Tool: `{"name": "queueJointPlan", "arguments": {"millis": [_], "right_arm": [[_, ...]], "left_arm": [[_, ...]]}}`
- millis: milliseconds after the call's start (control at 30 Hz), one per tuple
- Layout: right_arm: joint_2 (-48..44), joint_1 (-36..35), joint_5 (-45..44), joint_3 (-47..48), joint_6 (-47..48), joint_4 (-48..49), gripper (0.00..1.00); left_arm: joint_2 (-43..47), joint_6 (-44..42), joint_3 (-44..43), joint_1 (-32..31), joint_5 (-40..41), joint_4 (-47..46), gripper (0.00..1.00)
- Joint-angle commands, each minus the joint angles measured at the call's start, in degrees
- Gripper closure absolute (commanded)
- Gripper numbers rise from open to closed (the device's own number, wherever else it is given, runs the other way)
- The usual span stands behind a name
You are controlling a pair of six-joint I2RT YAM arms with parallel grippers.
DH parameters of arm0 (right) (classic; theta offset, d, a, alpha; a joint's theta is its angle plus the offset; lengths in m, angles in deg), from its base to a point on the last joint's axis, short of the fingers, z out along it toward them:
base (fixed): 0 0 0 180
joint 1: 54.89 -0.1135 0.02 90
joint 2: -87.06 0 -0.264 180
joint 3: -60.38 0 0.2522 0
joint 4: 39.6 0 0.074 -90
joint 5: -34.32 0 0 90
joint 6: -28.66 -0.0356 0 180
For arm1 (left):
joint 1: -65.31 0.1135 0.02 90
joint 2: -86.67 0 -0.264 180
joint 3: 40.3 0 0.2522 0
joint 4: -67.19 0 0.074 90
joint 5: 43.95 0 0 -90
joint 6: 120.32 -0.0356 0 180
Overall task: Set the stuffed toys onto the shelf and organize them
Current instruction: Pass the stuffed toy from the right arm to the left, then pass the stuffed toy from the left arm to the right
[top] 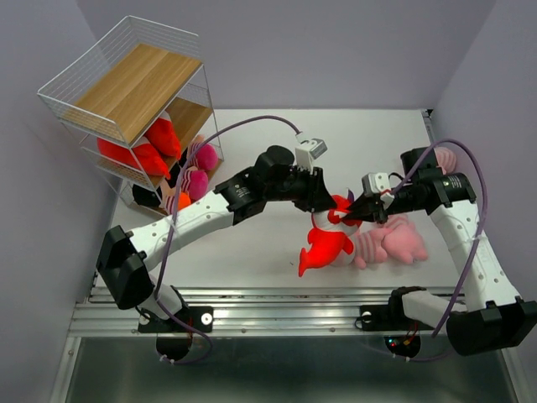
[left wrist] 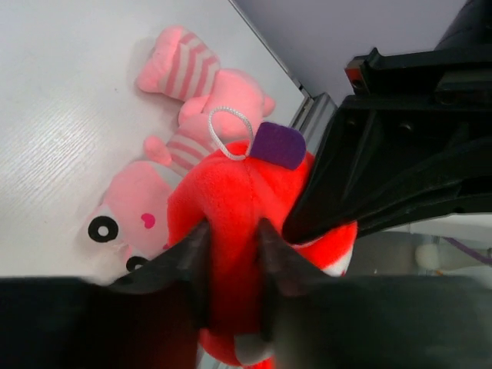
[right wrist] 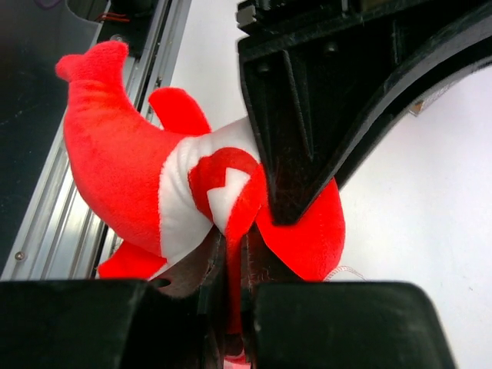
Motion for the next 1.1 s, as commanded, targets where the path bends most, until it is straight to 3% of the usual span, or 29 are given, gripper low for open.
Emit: {"name": "queueJointPlan", "arguments": {"millis": [0, 67, 200, 333, 433, 567, 700, 833, 933, 1067], "right_arm": [[-2.2, -0.3, 1.4, -0.2, -2.4, 6.2, 0.92], [-2.5, -0.3, 1.0, -0.5, -3.4, 6.8, 0.92], [-2.7, -0.3, 0.3, -1.8, -5.6, 8.7, 0.87], [-3.6, -0.3, -1.8, -2.6, -15.4, 12.1, 0.59], [-4.6, -0.3, -5.4, -3.1, -25.6, 17.4, 0.45], [-4.9, -0.3, -9.6, -2.2, -32.3, 18.6, 0.33], [-4.4, -0.3, -11.3, -1.1, -39.1, 19.6, 0.3], [-3.2, -2.9, -15.6, -0.5, -47.2, 22.0, 0.34], [-1.6, -5.4, -21.2, 0.0, -52.2, 22.8, 0.34], [-0.1, -7.9, -27.3, -0.4, -57.7, 24.7, 0.37]], "left_arm": [[1.2, -0.3, 1.6, -0.5, -5.1, -0.9, 0.83], [1.4, -0.2, 2.2, -0.5, -5.8, -0.9, 1.0], [2.5, 0.7, 3.7, -0.3, -6.2, -2.2, 1.0], [4.9, 3.8, 7.9, 0.3, -3.8, -5.3, 1.0], [6.9, 7.4, 11.1, 2.5, -0.8, -6.3, 1.0], [8.8, 11.5, 14.0, 6.0, 3.1, -6.5, 1.0], [8.6, 14.5, 14.5, 6.8, 10.3, -7.2, 1.0], [7.0, 20.0, 13.0, 6.8, 19.8, -7.9, 1.0], [3.9, 26.6, 8.6, 6.8, 27.6, -4.2, 1.0], [-1.9, 34.1, 1.4, 6.6, 31.8, 4.4, 1.0]]}}
